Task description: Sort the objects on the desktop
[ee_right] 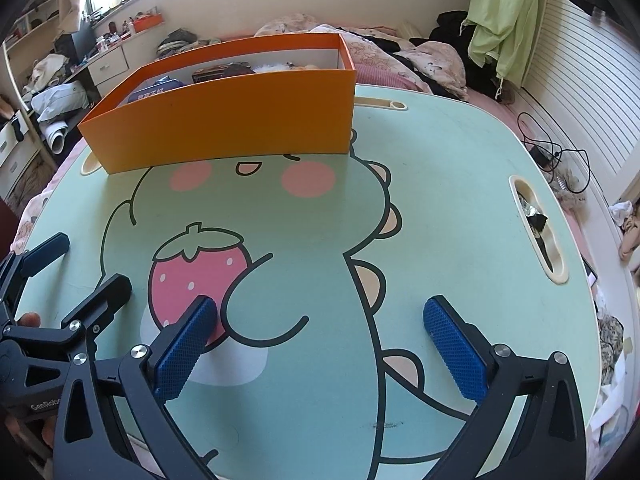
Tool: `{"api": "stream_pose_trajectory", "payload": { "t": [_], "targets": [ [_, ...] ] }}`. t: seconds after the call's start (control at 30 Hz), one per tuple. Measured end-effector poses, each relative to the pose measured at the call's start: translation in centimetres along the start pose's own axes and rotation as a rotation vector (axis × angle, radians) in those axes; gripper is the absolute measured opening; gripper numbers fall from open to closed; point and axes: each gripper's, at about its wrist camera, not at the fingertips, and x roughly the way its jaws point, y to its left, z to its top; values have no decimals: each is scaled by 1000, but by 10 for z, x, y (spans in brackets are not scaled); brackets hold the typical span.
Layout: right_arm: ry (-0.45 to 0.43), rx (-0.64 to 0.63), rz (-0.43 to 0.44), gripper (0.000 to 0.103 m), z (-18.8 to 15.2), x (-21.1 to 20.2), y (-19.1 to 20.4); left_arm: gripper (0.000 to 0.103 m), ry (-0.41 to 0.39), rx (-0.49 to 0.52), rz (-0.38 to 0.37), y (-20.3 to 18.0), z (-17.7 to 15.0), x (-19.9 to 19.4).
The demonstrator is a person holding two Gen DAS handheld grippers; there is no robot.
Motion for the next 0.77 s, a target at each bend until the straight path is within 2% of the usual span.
{"api": "stream_pose_trajectory", "payload": {
  "t": [0.77],
  "targets": [
    [0, 0, 0, 103, 0, 0, 1, 103, 5, 3, -5, -4, 3, 3]
  ]
}}
